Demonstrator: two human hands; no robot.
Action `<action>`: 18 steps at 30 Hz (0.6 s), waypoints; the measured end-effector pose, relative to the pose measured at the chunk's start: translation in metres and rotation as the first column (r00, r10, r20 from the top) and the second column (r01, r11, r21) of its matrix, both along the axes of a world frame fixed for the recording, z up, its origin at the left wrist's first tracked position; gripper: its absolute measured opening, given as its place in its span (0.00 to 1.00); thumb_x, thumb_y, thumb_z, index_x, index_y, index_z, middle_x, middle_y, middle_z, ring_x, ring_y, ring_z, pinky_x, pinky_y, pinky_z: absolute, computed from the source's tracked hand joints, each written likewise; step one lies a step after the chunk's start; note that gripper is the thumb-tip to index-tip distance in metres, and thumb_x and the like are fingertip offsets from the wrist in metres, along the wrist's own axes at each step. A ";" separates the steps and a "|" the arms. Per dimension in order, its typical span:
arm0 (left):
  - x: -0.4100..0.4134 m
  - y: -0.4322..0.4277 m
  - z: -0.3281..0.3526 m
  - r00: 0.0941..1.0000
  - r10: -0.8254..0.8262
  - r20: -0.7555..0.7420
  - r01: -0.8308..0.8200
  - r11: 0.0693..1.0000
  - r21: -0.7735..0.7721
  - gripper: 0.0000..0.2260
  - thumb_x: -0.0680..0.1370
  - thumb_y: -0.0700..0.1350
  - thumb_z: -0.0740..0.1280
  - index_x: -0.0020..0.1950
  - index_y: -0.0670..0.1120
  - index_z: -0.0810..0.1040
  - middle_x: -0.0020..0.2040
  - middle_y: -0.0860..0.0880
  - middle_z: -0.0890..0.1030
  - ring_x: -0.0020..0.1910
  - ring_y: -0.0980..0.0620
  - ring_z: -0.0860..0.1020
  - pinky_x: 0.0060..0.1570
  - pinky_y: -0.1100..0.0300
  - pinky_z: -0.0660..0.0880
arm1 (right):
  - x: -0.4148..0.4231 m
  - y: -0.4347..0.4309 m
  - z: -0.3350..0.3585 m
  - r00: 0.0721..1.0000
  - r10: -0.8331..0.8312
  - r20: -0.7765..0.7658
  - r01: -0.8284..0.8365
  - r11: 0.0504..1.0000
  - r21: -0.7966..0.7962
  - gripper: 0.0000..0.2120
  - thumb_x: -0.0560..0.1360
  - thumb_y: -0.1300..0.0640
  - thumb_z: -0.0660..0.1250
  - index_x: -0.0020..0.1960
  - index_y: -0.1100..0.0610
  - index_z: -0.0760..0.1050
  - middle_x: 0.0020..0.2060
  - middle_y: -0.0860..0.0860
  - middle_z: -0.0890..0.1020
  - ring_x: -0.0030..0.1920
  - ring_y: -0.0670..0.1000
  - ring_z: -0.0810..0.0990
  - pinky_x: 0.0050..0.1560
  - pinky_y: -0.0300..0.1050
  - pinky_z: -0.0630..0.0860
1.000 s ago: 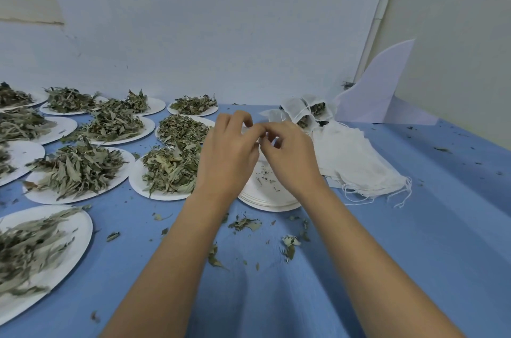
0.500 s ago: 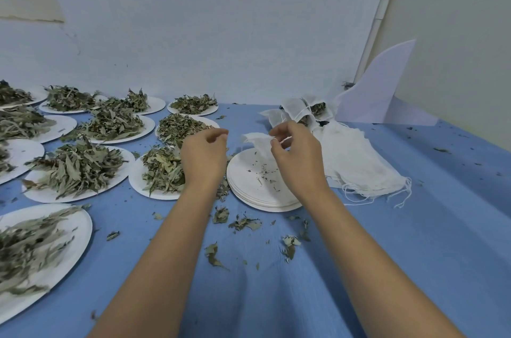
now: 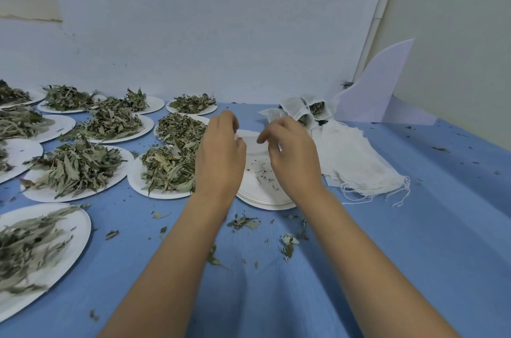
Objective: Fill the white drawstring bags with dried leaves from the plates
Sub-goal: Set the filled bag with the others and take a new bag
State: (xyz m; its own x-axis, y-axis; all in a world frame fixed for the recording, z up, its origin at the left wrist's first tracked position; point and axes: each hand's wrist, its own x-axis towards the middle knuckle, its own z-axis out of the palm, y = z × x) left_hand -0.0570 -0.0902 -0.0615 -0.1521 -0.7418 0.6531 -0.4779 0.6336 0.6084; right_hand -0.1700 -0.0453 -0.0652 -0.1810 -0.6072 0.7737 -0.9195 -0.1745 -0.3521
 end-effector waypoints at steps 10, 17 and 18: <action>-0.003 -0.001 -0.007 0.964 -0.120 0.239 0.146 0.985 -0.093 0.13 0.77 0.33 0.62 0.58 0.40 0.80 0.58 0.44 0.77 0.56 0.44 0.75 0.45 0.44 0.75 | 0.006 -0.004 -0.008 0.966 -0.254 0.048 0.241 0.951 0.193 0.21 0.71 0.52 0.73 0.63 0.49 0.75 0.71 0.48 0.67 0.65 0.52 0.69 0.56 0.50 0.70; 0.002 -0.007 -0.003 0.965 -0.100 0.244 0.113 0.993 -0.038 0.16 0.79 0.35 0.60 0.66 0.43 0.76 0.61 0.46 0.79 0.56 0.45 0.77 0.54 0.51 0.74 | 0.005 -0.008 -0.009 0.991 -0.120 0.065 0.102 0.967 0.232 0.23 0.70 0.58 0.72 0.64 0.47 0.74 0.75 0.48 0.58 0.68 0.50 0.65 0.57 0.42 0.70; 0.004 -0.008 -0.002 0.966 -0.106 0.235 0.119 0.992 -0.039 0.16 0.79 0.34 0.60 0.66 0.43 0.76 0.61 0.45 0.79 0.56 0.45 0.77 0.55 0.51 0.73 | 0.004 -0.008 -0.007 0.984 -0.054 0.170 0.014 0.974 0.226 0.22 0.70 0.58 0.72 0.63 0.47 0.75 0.74 0.47 0.61 0.67 0.45 0.65 0.56 0.34 0.66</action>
